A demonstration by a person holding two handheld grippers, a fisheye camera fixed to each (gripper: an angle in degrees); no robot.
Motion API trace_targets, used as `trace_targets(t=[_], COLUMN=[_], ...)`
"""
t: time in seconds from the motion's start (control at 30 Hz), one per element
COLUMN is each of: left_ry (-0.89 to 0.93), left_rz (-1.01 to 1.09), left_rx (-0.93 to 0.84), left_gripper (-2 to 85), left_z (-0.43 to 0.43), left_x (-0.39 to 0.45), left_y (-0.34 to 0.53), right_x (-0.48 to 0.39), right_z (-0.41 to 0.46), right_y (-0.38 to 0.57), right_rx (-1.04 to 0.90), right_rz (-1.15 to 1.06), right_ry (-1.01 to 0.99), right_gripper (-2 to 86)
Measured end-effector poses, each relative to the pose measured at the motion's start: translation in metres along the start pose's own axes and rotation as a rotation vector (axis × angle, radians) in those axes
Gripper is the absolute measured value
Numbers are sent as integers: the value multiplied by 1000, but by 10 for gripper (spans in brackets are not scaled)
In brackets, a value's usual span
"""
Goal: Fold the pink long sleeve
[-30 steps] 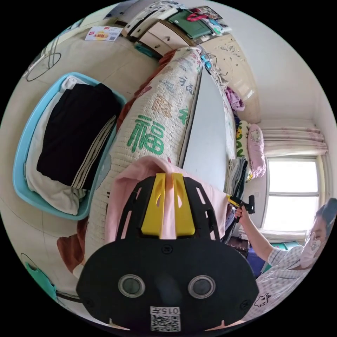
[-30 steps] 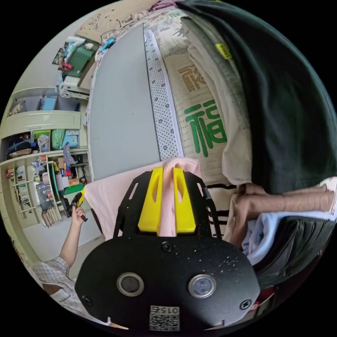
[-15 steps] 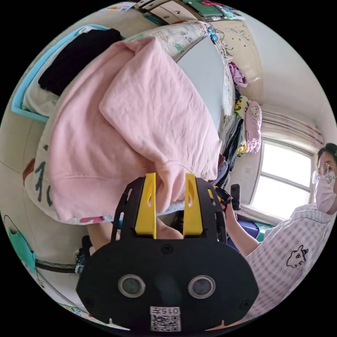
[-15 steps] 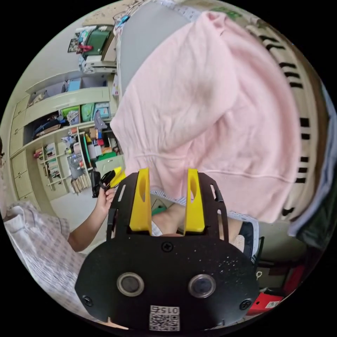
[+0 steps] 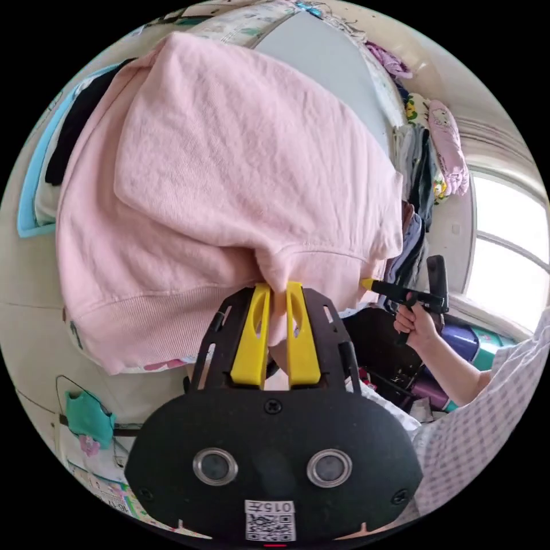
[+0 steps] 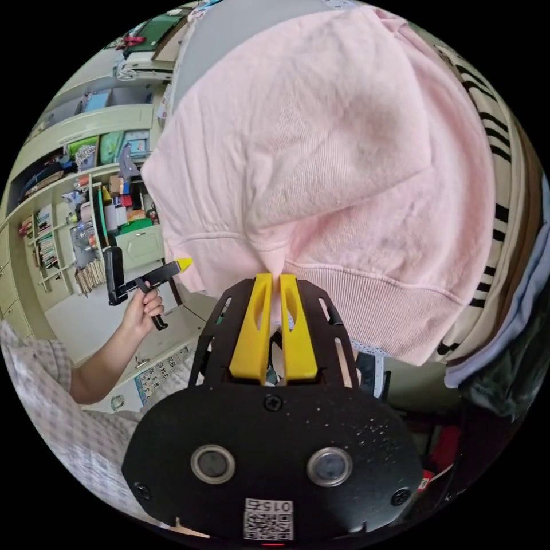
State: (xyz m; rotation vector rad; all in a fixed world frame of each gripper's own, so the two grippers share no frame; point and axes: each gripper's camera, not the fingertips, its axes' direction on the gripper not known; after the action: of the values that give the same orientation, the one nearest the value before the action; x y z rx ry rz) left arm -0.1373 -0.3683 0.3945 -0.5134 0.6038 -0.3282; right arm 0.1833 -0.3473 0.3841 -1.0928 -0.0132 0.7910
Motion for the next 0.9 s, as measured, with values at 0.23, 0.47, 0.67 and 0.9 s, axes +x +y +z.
trace_targets(t=[0.23,0.47,0.67,0.9], left_ry=[-42,-150,-216,-275], left_rz=[7,478,767,848], left_rx=[-28,114,123,-7], left_gripper=[62,65,99,152], left_z=[-15,-23,65,178], left_x=[34,182,317,438], left_y=[12,-26,-83,-144], right_x=[42,96,99,112], right_z=[-22,-42,-41,-4], right_y=[51,88,72,46], right_rx=[78,263,436,365], right_rz=[99,299,351,414], right_ry=[-79,-48,104,108], right_gripper=[41,57,97,111])
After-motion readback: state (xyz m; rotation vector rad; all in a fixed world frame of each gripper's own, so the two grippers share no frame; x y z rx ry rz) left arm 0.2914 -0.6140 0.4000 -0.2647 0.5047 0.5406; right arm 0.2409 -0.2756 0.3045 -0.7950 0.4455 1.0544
